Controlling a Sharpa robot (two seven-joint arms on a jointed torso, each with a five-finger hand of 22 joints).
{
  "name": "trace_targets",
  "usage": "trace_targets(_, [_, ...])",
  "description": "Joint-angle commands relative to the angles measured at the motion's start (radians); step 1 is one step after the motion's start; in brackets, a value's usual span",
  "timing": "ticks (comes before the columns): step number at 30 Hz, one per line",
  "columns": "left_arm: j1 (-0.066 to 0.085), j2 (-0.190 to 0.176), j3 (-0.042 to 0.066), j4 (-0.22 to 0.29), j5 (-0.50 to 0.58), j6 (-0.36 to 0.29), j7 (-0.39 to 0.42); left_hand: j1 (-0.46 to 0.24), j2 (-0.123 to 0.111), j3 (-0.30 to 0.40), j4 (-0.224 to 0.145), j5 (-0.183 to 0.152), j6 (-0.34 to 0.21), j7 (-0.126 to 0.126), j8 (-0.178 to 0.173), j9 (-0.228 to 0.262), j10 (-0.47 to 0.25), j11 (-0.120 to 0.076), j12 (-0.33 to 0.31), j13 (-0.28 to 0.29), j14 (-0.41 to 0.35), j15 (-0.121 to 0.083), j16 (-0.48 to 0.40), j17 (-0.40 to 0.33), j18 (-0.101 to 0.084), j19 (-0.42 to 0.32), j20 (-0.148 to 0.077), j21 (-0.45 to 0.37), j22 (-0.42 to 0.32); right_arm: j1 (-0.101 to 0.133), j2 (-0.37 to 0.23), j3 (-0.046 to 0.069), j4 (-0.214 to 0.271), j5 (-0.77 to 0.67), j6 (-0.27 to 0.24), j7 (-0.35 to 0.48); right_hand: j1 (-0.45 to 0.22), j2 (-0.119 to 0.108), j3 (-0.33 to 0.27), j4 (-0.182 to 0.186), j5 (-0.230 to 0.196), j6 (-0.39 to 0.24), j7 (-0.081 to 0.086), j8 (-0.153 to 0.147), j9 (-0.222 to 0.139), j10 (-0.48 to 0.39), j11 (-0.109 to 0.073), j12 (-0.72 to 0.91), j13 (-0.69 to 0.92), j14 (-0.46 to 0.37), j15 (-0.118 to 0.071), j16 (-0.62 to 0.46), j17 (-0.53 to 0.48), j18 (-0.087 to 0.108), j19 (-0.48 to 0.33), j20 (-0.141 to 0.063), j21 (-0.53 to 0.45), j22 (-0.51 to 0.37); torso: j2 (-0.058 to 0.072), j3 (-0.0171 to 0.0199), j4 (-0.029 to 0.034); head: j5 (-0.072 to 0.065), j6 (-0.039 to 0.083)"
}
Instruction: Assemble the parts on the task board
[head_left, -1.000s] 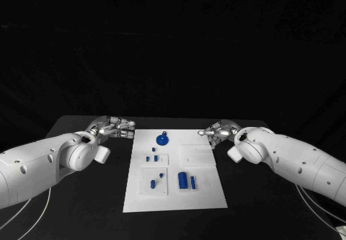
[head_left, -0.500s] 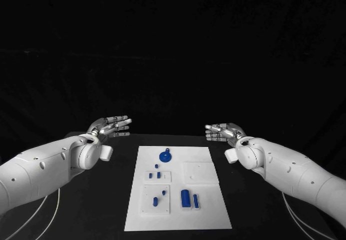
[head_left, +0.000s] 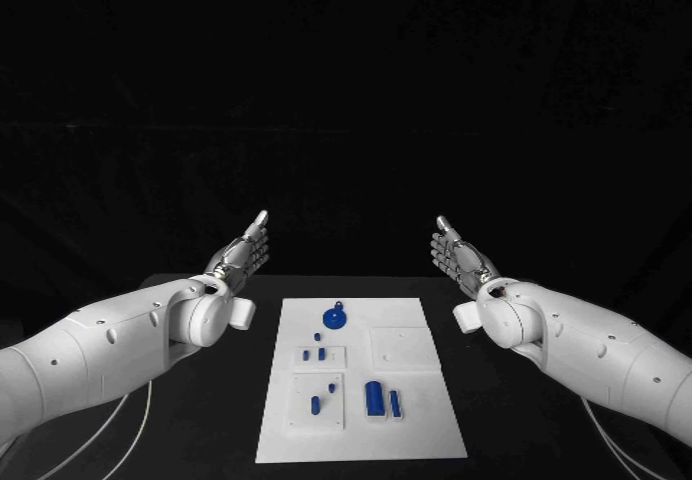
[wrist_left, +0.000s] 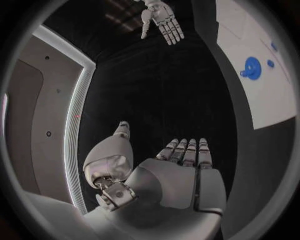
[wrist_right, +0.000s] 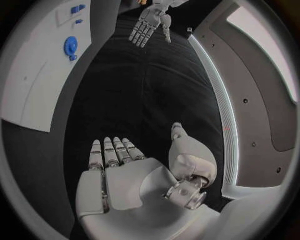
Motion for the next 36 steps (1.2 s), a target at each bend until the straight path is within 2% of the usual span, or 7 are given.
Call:
trace_targets(1, [-0.031, -0.022, 0.015, 0.089, 0.021, -0.169, 0.079, -0.359, 0.0, 0.002, -0.004, -0.008, -0.074, -0.009, -0.008, -0.006, -0.074, -0.012, -0.007, -0.005, -0.082, -0.015, -0.011, -0.006, -0.029, -0.095, -0.022, -0.01, -0.008, 0.01, -0.021, -0.034, 0.092, 0.114, -0.162, 0.107, -0.283, -0.008, 0.0, 0.017, -0.026, -0.103, -0.012, -0.009, -0.006, -0.12, -0.014, -0.011, -0.006, -0.129, -0.014, -0.011, -0.006, -0.031, -0.085, -0.031, -0.011, -0.007, -0.021, 0.0222, -0.0231, 0.016, -0.004])
trace_targets(4, [-0.057, -0.042, 0.031, 0.167, 0.029, -0.241, 0.106, -0.359, 0.0, 0.002, -0.004, -0.008, -0.074, -0.009, -0.008, -0.006, -0.074, -0.012, -0.007, -0.005, -0.082, -0.015, -0.011, -0.006, -0.029, -0.095, -0.022, -0.01, -0.008, 0.019, -0.043, -0.072, 0.169, 0.163, -0.233, 0.147, -0.283, -0.008, 0.0, 0.017, -0.026, -0.103, -0.012, -0.009, -0.006, -0.12, -0.014, -0.011, -0.006, -0.129, -0.014, -0.011, -0.006, -0.031, -0.085, -0.031, -0.011, -0.007, -0.021, 0.0222, -0.0232, 0.016, -0.004])
trace_targets(5, [-0.078, -0.059, 0.044, 0.23, 0.035, -0.3, 0.128, -0.359, 0.0, 0.002, -0.004, -0.008, -0.074, -0.009, -0.008, -0.006, -0.074, -0.012, -0.007, -0.005, -0.082, -0.015, -0.011, -0.006, -0.029, -0.095, -0.022, -0.01, -0.008, 0.026, -0.06, -0.103, 0.232, 0.203, -0.29, 0.179, -0.283, -0.008, 0.0, 0.017, -0.026, -0.103, -0.012, -0.009, -0.006, -0.12, -0.014, -0.011, -0.006, -0.129, -0.014, -0.011, -0.006, -0.031, -0.085, -0.031, -0.011, -0.007, -0.021, 0.0222, -0.0232, 0.016, -0.004])
trace_targets(9, [-0.111, -0.084, 0.064, 0.327, 0.045, -0.391, 0.162, -0.359, 0.0, 0.002, -0.004, -0.008, -0.074, -0.009, -0.008, -0.006, -0.074, -0.012, -0.007, -0.005, -0.082, -0.015, -0.011, -0.006, -0.029, -0.095, -0.022, -0.01, -0.008, 0.039, -0.09, -0.156, 0.339, 0.271, -0.388, 0.234, -0.283, -0.008, 0.0, 0.017, -0.026, -0.103, -0.012, -0.009, -0.006, -0.12, -0.014, -0.011, -0.006, -0.129, -0.014, -0.011, -0.006, -0.031, -0.085, -0.031, -0.011, -0.007, -0.021, 0.0222, -0.0232, 0.016, -0.004])
trace_targets(16, [-0.153, -0.117, 0.09, 0.453, 0.058, -0.508, 0.206, -0.359, 0.0, 0.002, -0.004, -0.008, -0.074, -0.009, -0.008, -0.006, -0.074, -0.012, -0.007, -0.005, -0.082, -0.015, -0.011, -0.006, -0.029, -0.095, -0.022, -0.01, -0.008, 0.056, -0.131, -0.229, 0.487, 0.364, -0.523, 0.309, -0.283, -0.008, 0.0, 0.017, -0.026, -0.103, -0.012, -0.009, -0.006, -0.12, -0.014, -0.011, -0.006, -0.129, -0.014, -0.011, -0.006, -0.031, -0.085, -0.031, -0.011, -0.007, -0.021, 0.0222, -0.0232, 0.016, -0.004])
trace_targets(21, [-0.16, -0.122, 0.094, 0.474, 0.06, -0.527, 0.214, -0.359, 0.0, 0.002, -0.004, -0.008, -0.074, -0.009, -0.008, -0.006, -0.074, -0.012, -0.007, -0.005, -0.082, -0.015, -0.011, -0.006, -0.029, -0.095, -0.022, -0.01, -0.008, 0.06, -0.141, -0.247, 0.523, 0.387, -0.556, 0.328, -0.283, -0.008, 0.0, 0.017, -0.026, -0.103, -0.012, -0.009, -0.006, -0.12, -0.014, -0.011, -0.006, -0.129, -0.014, -0.011, -0.006, -0.031, -0.085, -0.031, -0.011, -0.007, -0.021, 0.0222, -0.0232, 0.016, -0.004])
trace_targets(36, [-0.16, -0.122, 0.094, 0.474, 0.06, -0.527, 0.214, -0.359, 0.0, 0.002, -0.004, -0.008, -0.074, -0.009, -0.008, -0.006, -0.074, -0.012, -0.007, -0.005, -0.082, -0.015, -0.011, -0.006, -0.029, -0.095, -0.022, -0.01, -0.008, 0.06, -0.141, -0.247, 0.524, 0.388, -0.557, 0.328, -0.283, -0.008, 0.0, 0.017, -0.026, -0.103, -0.012, -0.009, -0.006, -0.12, -0.014, -0.011, -0.006, -0.129, -0.014, -0.011, -0.006, -0.031, -0.085, -0.031, -0.011, -0.007, -0.021, 0.0222, -0.0232, 0.016, -0.004])
